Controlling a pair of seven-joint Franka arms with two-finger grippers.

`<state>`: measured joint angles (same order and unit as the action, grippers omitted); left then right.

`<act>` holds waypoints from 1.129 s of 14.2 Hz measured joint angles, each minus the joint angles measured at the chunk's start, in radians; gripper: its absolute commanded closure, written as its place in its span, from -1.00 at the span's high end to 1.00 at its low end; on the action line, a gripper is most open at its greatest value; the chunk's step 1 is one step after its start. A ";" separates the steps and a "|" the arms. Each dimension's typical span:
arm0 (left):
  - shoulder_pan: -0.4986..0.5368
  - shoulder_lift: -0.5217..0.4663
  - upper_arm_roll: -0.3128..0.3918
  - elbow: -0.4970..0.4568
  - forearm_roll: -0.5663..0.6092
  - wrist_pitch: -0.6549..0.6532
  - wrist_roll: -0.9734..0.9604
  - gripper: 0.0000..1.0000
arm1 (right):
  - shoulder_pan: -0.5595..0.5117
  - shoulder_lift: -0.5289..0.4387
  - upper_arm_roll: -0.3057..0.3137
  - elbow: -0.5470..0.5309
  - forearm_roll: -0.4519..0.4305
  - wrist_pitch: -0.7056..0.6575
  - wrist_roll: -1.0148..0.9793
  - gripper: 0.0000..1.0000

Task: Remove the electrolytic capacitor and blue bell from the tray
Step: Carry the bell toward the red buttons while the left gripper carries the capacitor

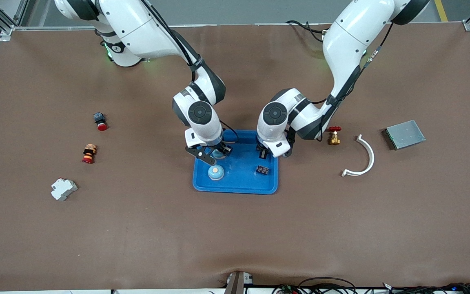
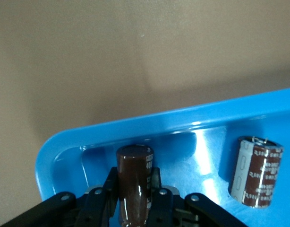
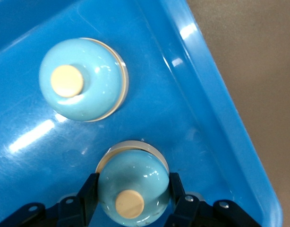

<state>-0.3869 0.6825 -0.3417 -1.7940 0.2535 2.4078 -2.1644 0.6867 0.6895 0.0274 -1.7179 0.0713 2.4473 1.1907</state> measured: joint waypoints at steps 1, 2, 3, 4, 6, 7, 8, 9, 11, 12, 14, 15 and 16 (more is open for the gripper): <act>0.000 0.000 0.000 0.009 0.001 0.000 0.000 -1.00 | 0.000 0.000 0.000 0.001 -0.001 0.000 0.000 -1.00; 0.000 0.000 0.002 0.025 0.001 -0.001 0.000 -1.00 | 0.000 0.000 0.000 0.003 -0.002 -0.002 0.000 -1.00; 0.000 -0.001 0.004 0.047 0.002 -0.010 0.000 -1.00 | 0.000 0.001 0.000 0.009 -0.002 -0.003 0.000 -1.00; 0.001 -0.004 0.006 0.078 0.004 -0.036 0.000 -1.00 | 0.000 0.000 0.000 0.018 -0.002 -0.009 0.000 -1.00; 0.007 -0.024 0.008 0.145 0.020 -0.130 0.017 -1.00 | 0.001 0.000 0.000 0.058 -0.002 -0.078 0.000 -1.00; 0.019 -0.042 0.009 0.173 0.026 -0.178 0.035 -1.00 | 0.001 -0.001 0.000 0.089 -0.002 -0.136 -0.001 -1.00; 0.041 -0.065 0.010 0.190 0.029 -0.225 0.064 -1.00 | 0.001 -0.007 0.000 0.119 -0.002 -0.194 -0.003 -1.00; 0.071 -0.090 0.011 0.195 0.030 -0.270 0.112 -1.00 | 0.000 -0.020 -0.003 0.141 -0.004 -0.238 -0.017 -1.00; 0.140 -0.123 0.012 0.195 0.031 -0.368 0.236 -1.00 | -0.016 -0.072 -0.013 0.148 -0.005 -0.316 -0.097 -1.00; 0.177 -0.131 0.012 0.194 0.031 -0.402 0.291 -1.00 | -0.037 -0.105 -0.016 0.141 -0.005 -0.349 -0.151 -1.00; 0.260 -0.134 0.011 0.185 0.031 -0.442 0.396 -1.00 | -0.098 -0.191 -0.021 0.084 -0.005 -0.385 -0.289 -1.00; 0.299 -0.135 0.011 0.171 0.031 -0.452 0.443 -1.00 | -0.133 -0.239 -0.022 0.038 -0.005 -0.390 -0.362 -1.00; 0.337 -0.136 0.010 0.147 0.031 -0.455 0.487 -1.00 | -0.169 -0.287 -0.023 -0.013 -0.005 -0.392 -0.434 -1.00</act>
<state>-0.0495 0.5469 -0.3314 -1.6467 0.2841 1.9524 -1.6770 0.5178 0.4023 0.0048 -1.7306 0.0663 2.0549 0.7569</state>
